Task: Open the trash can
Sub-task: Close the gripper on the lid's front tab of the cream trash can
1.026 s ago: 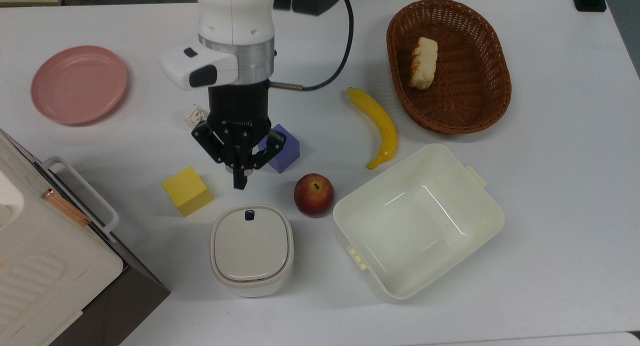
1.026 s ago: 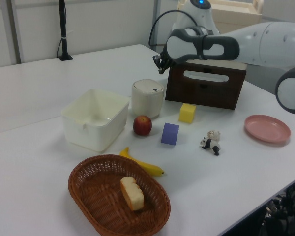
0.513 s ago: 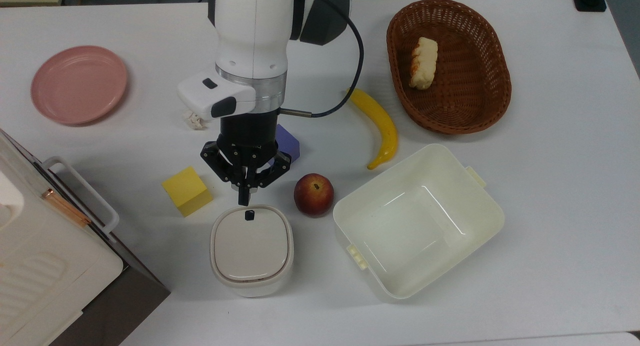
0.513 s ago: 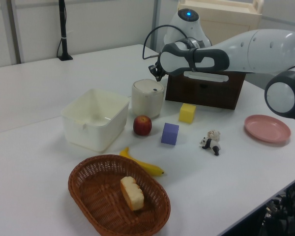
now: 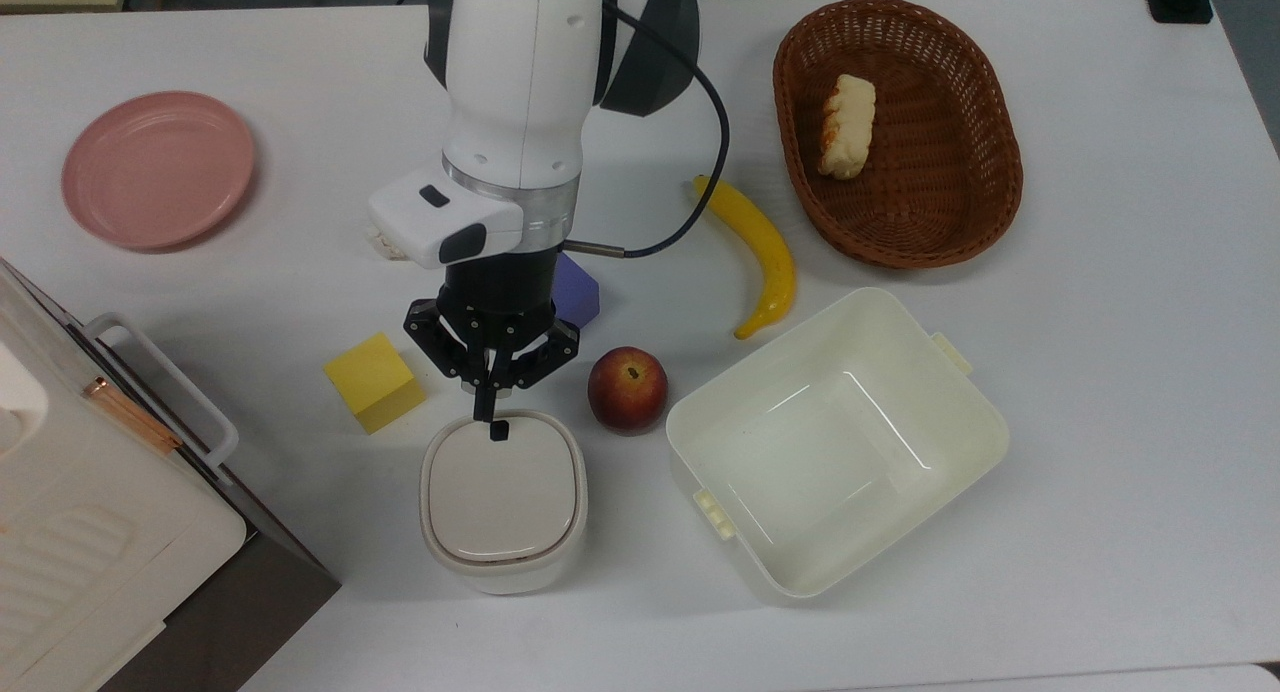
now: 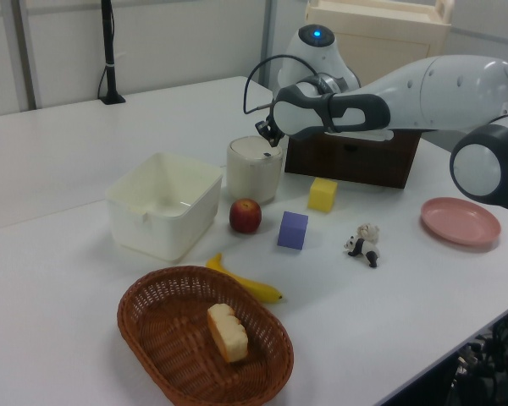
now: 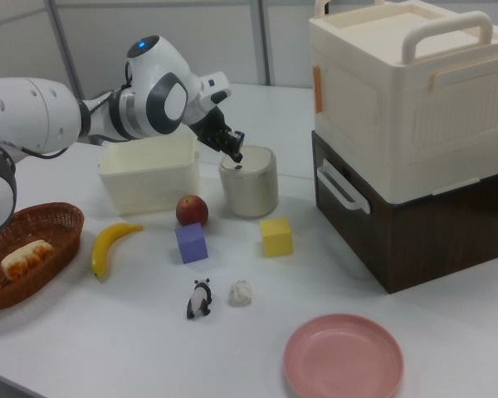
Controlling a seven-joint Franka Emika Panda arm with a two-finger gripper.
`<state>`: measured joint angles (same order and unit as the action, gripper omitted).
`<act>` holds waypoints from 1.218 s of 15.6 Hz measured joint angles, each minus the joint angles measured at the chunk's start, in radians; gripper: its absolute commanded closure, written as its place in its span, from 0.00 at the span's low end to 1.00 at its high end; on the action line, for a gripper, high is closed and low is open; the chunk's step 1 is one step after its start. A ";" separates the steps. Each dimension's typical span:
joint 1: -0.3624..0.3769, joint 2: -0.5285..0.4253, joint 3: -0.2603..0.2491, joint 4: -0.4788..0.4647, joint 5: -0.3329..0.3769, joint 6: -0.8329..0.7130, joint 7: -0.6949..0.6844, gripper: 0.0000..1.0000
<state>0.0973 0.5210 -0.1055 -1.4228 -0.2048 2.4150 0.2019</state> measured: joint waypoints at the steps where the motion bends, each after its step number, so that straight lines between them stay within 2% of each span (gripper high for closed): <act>1: 0.002 0.007 0.000 0.000 -0.010 0.000 0.000 0.96; 6: 0.014 0.030 0.000 0.001 -0.031 0.046 0.000 0.96; 19: 0.014 0.034 -0.009 0.003 -0.043 0.049 0.000 0.96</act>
<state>0.1108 0.5550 -0.1146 -1.4196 -0.2478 2.4638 0.2020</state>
